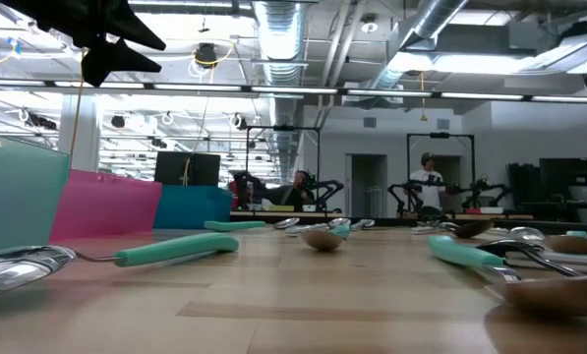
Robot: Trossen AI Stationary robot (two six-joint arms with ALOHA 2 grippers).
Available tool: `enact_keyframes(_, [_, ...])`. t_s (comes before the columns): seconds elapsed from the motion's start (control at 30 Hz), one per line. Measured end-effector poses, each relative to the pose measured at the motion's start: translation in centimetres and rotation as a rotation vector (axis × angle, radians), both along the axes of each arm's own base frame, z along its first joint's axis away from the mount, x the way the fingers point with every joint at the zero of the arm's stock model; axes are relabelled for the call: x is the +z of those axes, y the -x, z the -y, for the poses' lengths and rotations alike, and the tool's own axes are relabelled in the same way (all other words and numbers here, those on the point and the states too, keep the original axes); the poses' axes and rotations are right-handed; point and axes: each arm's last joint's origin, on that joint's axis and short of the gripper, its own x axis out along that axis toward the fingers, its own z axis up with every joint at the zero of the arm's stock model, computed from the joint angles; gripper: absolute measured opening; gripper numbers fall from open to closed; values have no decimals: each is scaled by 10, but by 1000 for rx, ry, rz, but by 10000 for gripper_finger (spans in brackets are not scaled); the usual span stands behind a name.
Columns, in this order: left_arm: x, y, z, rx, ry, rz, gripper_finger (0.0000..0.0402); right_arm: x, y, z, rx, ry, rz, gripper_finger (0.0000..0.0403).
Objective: Sort silverware by color (type)
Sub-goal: Put the blue patterned spoon into the blue bin
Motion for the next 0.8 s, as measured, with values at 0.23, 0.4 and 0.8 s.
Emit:
enact_keyframes(0.23, [0, 0, 0, 3, 8, 4, 195, -2, 5, -3, 15, 18, 10, 143])
enact_keyframes(0.4, [0, 0, 0, 8, 22, 6, 195, -4, 6, -2, 13, 17, 11, 143])
enact_keyframes(0.8, [-2, 1, 0, 12, 32, -5, 194, -4, 5, -1, 25, 41, 32, 143])
